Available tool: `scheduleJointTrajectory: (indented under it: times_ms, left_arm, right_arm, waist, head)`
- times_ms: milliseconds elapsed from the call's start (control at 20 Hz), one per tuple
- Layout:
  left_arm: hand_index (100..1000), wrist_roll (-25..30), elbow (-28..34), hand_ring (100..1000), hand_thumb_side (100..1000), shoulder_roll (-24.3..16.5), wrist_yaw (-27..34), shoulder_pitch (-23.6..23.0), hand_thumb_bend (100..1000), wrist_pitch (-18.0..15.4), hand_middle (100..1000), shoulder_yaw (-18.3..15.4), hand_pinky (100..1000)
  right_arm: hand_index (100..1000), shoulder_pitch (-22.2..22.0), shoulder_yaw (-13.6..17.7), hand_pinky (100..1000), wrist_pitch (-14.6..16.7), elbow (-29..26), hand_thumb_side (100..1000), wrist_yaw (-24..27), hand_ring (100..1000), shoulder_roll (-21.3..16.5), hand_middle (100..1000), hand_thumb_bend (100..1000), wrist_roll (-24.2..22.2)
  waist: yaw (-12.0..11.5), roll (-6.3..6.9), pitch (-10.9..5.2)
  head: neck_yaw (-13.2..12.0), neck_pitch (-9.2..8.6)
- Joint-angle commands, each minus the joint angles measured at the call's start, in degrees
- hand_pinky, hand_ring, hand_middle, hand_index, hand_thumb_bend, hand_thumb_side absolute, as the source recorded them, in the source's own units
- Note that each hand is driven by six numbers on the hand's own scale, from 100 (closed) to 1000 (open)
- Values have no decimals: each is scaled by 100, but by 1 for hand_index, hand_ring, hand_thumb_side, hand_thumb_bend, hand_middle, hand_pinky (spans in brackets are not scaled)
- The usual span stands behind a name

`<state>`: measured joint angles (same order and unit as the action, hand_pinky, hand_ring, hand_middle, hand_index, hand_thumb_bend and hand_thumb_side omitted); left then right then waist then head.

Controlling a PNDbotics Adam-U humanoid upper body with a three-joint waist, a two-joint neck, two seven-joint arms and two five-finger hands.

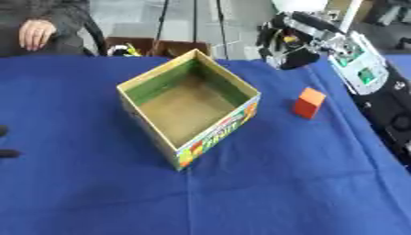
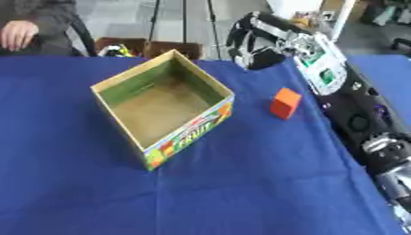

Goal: Pick up objects on the table and place them in the box.

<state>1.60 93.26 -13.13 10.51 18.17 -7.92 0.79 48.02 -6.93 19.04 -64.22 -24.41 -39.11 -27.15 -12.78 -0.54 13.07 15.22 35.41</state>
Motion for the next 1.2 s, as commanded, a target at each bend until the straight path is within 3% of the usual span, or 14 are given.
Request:
scheduleJointTrajectory:
  times_ms: [50, 250, 1000, 1100, 1200]
  left_arm:
    - [753, -20, 87, 827, 810, -81, -26, 32, 761, -13, 697, -71, 593]
    - [753, -37, 77, 827, 809, -91, -34, 9, 762, -20, 697, -89, 592]
    - [754, -34, 77, 829, 809, -82, -19, 6, 766, -12, 695, -78, 590]
    - [754, -33, 75, 829, 809, -82, -16, 5, 765, -10, 695, -75, 589]
    - [754, -30, 75, 830, 809, -78, -13, 7, 765, -10, 695, -72, 589]
  right_arm:
    - [878, -19, 194, 679, -12, 124, 230, -318, 900, -249, 791, 425, -173]
    - [885, -221, 393, 687, -113, 372, 285, -533, 909, -373, 802, 495, -70]
    - [872, -358, 506, 664, -153, 1456, 301, -935, 887, -178, 783, 482, 166]
    - [855, -363, 516, 633, -159, 1523, 288, -958, 853, -151, 751, 451, 201]
    - [806, -370, 527, 508, -194, 1581, 269, -990, 757, -120, 662, 416, 286]
  waist:
    - [52, -6, -121]
    - [187, -3, -131]
    - [209, 117, -116]
    - [212, 123, -113]
    - [212, 125, -112]
  head:
    - [-19, -69]
    - [-28, -75]
    - [60, -120]
    - [65, -121]
    - [73, -123]
